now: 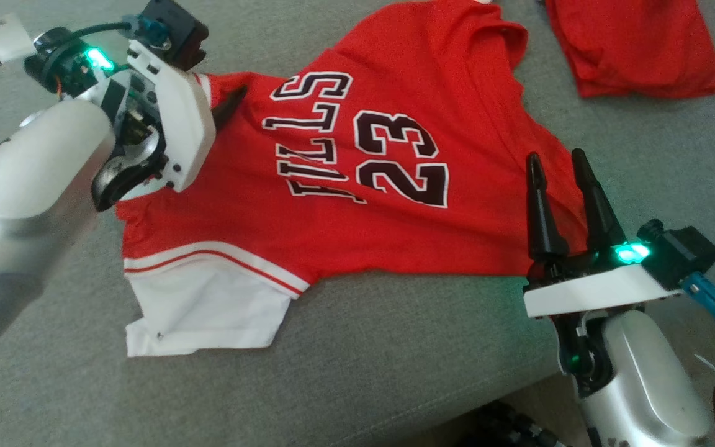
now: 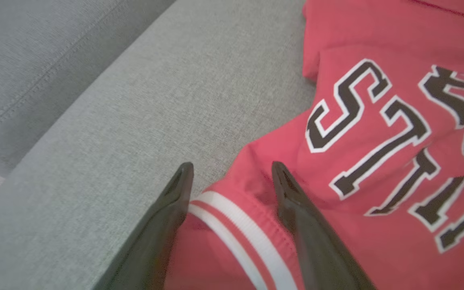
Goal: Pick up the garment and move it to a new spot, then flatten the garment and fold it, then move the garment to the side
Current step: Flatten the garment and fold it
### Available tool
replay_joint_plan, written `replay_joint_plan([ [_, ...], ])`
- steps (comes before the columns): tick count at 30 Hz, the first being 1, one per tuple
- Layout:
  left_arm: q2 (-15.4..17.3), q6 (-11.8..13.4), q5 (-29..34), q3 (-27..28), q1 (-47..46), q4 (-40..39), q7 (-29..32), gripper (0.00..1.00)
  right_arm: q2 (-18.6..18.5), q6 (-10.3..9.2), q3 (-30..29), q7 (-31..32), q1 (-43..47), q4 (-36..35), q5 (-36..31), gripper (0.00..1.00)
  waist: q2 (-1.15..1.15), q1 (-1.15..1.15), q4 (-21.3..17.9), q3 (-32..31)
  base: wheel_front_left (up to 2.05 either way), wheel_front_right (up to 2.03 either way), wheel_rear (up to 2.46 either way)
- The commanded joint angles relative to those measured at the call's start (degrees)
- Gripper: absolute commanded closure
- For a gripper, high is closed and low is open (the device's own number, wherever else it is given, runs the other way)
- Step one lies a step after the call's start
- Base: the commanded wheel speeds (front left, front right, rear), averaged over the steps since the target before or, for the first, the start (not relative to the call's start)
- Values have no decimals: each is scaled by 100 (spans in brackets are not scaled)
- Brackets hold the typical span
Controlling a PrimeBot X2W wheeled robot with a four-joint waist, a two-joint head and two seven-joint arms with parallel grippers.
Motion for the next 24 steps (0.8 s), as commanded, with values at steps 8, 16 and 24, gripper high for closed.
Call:
replay_joint_plan([
  [8,346,9,-454,-435,-491,-35,318,100,-33,37,61,-62,-67,-228,58,0,0,-1,-77,65,0,0,0],
  [16,71,162,-118,-220,-766,909,-1260,100,-33,37,31,-62,-60,-203,-82,0,0,-1,158,-122,0,0,0],
  [24,-333,489,53,68,-906,1735,-2576,100,-33,37,32,-62,-33,-134,-203,0,0,-1,359,-315,0,0,0],
])
